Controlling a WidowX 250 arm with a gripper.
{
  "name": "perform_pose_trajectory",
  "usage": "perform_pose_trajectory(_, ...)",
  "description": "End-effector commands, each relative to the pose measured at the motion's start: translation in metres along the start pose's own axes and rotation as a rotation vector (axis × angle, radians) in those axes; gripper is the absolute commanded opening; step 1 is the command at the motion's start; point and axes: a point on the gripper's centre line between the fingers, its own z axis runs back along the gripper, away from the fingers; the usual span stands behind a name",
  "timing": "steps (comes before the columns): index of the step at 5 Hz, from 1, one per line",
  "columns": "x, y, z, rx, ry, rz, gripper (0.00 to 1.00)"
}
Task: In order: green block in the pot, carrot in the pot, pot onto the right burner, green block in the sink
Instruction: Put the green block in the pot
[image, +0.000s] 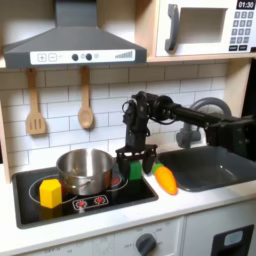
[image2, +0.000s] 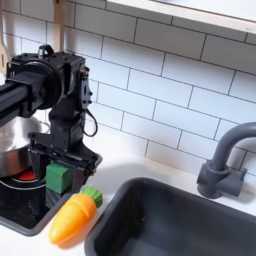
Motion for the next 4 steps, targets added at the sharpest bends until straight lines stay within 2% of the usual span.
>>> perform_pose_trajectory(1, 0.001, -0.001, 0.001, -0.003, -0.011, 0.003, 0.0)
perform_pose_trajectory(2, 0.001, -0.002, 0.002, -0.01, -0.016, 0.007, 0.0)
perform_pose_trajectory(4, 0.002, -0.006, 0.016, -0.025, -0.043, 0.006, 0.0)
